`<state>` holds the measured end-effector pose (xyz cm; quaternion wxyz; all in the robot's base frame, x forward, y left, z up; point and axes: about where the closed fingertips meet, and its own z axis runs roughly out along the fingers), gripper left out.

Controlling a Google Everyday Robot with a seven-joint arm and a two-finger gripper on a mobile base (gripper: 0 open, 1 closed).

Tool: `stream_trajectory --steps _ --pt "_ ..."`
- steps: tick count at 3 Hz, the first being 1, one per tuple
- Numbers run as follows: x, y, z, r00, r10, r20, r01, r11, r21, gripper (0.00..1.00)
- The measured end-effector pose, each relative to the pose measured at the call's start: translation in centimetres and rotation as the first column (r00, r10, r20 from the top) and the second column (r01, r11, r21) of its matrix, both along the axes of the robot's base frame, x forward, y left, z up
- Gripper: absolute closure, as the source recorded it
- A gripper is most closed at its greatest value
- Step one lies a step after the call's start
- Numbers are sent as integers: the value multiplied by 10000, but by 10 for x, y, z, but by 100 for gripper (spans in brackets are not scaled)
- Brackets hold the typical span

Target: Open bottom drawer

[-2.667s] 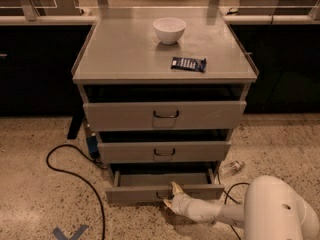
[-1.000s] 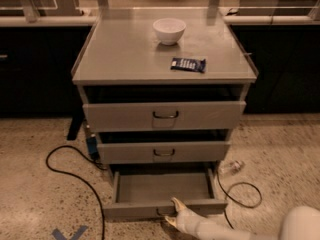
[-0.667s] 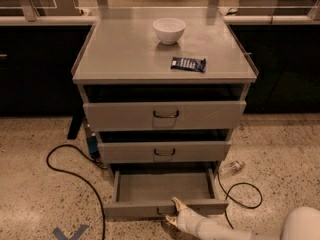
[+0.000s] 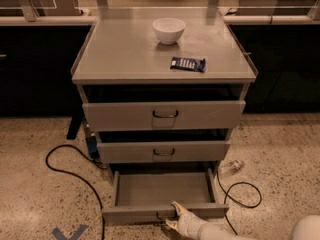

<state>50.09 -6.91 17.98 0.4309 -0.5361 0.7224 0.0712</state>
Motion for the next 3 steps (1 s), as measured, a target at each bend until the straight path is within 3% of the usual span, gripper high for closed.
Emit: stream_trajectory --steps 2,3 --pt "-16 -3 2 9999 86 63 -87 9999 101 100" --pt "-42 -9 2 9997 182 190 -187 9995 255 100"
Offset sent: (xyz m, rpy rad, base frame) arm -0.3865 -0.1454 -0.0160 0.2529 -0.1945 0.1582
